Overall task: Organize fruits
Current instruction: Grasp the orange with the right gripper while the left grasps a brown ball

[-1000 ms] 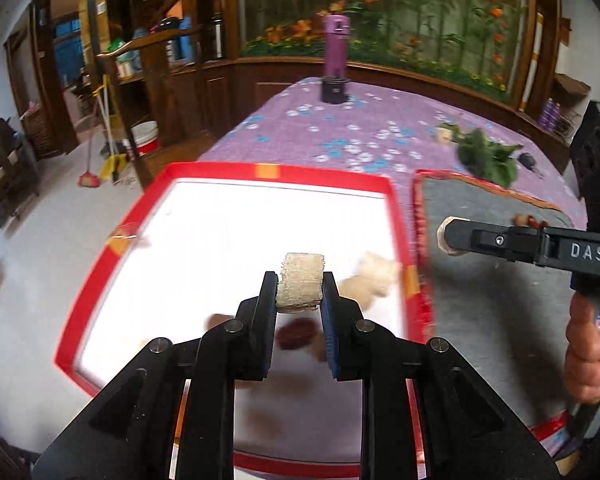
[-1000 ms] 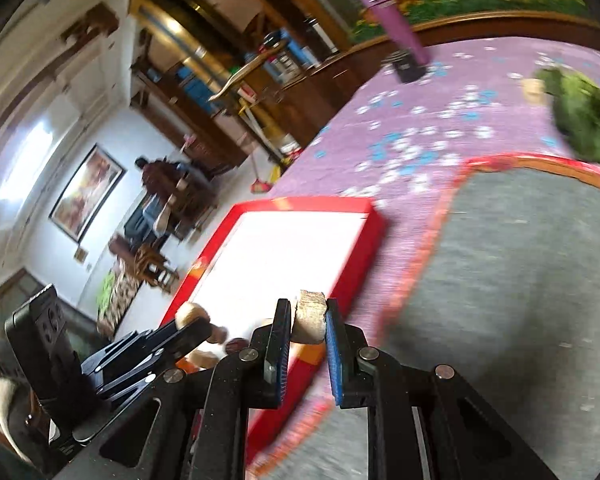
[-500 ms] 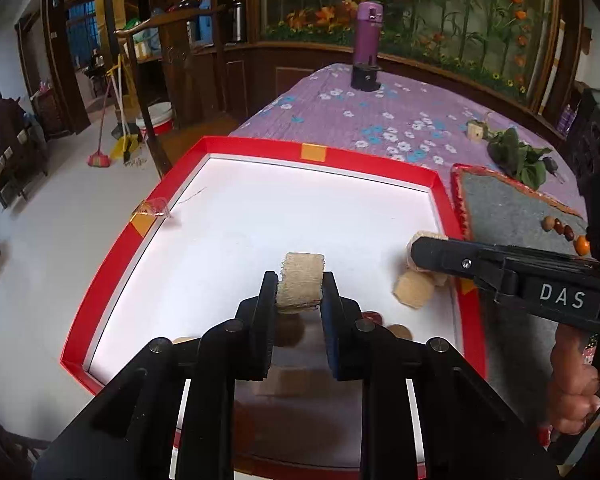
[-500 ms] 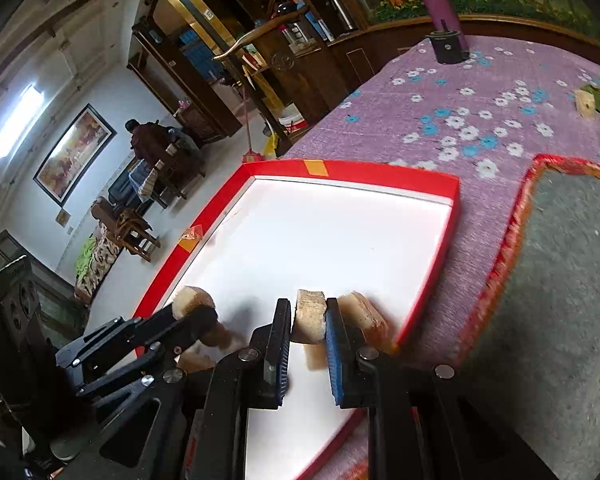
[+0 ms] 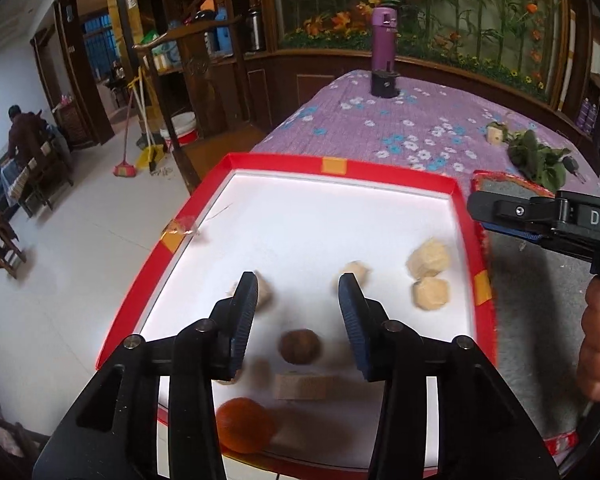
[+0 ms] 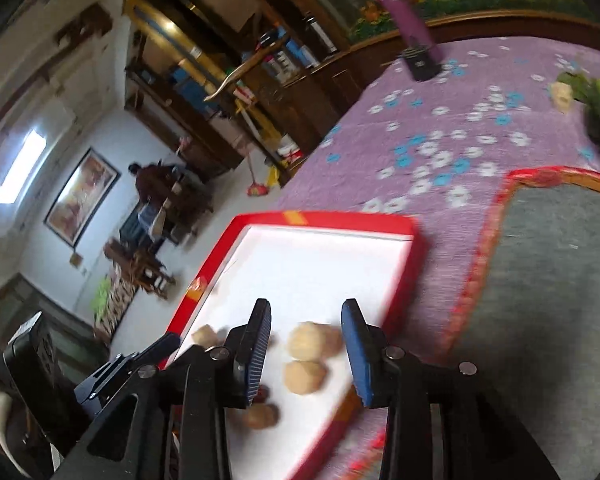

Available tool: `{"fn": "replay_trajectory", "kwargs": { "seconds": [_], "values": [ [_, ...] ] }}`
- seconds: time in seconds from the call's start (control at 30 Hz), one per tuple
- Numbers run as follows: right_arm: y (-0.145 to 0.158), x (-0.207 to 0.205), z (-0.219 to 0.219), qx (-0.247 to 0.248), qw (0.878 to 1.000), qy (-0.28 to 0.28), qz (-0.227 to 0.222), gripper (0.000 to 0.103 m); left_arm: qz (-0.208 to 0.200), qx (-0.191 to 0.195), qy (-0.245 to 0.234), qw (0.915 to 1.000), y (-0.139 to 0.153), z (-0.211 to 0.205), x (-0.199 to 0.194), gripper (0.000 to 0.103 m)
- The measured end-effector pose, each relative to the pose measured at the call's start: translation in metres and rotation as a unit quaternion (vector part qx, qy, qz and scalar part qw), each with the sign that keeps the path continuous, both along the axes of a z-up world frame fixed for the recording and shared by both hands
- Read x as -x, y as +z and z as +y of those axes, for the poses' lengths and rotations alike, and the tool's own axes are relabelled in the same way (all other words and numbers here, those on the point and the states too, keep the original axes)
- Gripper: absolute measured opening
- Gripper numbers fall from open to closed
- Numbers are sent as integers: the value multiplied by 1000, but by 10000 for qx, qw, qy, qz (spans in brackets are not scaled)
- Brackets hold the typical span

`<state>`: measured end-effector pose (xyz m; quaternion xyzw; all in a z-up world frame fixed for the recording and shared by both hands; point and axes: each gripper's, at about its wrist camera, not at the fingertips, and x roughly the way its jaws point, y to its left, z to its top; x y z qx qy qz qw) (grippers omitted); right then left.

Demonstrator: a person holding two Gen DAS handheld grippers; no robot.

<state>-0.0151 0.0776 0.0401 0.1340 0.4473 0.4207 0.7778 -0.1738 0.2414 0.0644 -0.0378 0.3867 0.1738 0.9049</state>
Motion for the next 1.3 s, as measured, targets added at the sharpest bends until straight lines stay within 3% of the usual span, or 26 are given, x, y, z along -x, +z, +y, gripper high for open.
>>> {"fn": "replay_trajectory", "kwargs": {
  "seconds": [0.13, 0.4, 0.57, 0.73, 0.93, 1.03, 1.27, 1.3],
  "values": [
    [-3, -7, -42, -58, 9993, -350, 93, 36, -5, -25, -345, 9994, 3, -28, -7, 50],
    [-4, -22, -164, 89, 9912, -1322, 29, 36, 214, 102, -1357, 9905, 0, -106, -35, 50],
    [0, -29, -262, 199, 9740, -2255, 26, 38, 409, 207, -1876, 9812, -5, -149, -59, 50],
    [1, -36, -319, 200, 9589, -2831, 45, 43, 553, 254, -2215, 9733, -6, -187, -82, 50],
    [-16, -51, -322, 213, 9611, -2734, 323, 44, 546, 242, -2460, 9674, -6, -220, -110, 50],
    [-21, -51, -313, 288, 9649, -2598, 252, 45, 474, 197, -2553, 9655, -7, -231, -127, 50],
    [-34, -51, -296, 1015, 9655, -2398, -18, 46, 378, -116, -2947, 9548, -19, -261, -156, 50],
    [-33, -50, -294, 1123, 9643, -2395, -104, 40, 393, -133, -3003, 9529, -21, -265, -160, 50]
  ]
}}
